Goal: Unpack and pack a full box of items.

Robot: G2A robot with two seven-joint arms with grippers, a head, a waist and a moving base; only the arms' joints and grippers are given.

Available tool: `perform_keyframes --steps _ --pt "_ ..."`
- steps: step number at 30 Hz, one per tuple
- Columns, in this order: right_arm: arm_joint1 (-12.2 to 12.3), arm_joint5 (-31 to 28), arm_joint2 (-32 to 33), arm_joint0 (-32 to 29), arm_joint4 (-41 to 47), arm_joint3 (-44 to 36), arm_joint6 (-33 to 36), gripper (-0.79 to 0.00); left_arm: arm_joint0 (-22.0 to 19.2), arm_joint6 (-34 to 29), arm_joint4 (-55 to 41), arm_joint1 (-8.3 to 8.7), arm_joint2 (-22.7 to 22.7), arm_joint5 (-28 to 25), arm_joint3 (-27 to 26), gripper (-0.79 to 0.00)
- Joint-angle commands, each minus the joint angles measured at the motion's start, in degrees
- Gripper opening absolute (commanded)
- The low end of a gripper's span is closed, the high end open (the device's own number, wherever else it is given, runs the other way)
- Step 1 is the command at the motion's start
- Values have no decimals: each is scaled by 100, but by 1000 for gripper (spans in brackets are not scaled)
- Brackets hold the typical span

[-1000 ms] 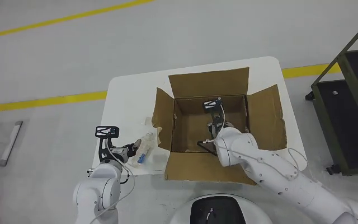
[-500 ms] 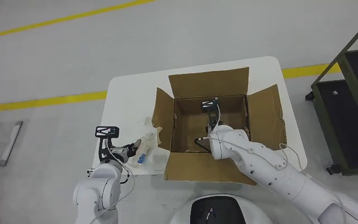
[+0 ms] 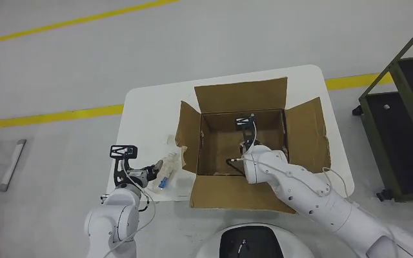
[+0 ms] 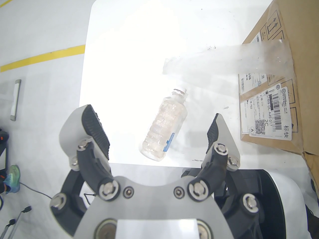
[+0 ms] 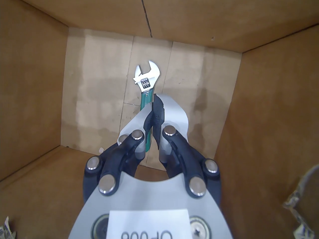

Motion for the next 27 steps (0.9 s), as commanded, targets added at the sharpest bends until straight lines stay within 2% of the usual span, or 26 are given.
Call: perform_keyframes --steps 1,2,3,5,7,9,11,17,27 --pt "-35 -37 -47 -8 -98 71 28 -720 0 0 0 0 0 0 0 0" --pt "-59 -83 -54 4 -85 130 75 -594 0 0 0 0 0 0 0 0" --pt "-86 -94 -45 21 -58 179 85 -502 0 0 0 0 0 0 0 0" --pt "-143 -115 -56 49 -21 323 107 -502 0 0 0 0 0 0 0 0" --pt "-204 -192 -94 113 11 464 184 -449 0 0 0 0 0 0 0 0" --pt "-261 -221 -113 169 26 570 212 -449 0 0 0 0 0 0 0 0" --pt "-314 -258 -118 231 36 713 249 -413 0 0 0 0 0 0 0 0" --pt "-460 -342 -155 335 40 1052 333 -403 0 0 0 0 0 0 0 0" --pt "-658 -355 -151 369 45 1462 346 -431 0 0 0 0 0 0 0 0"
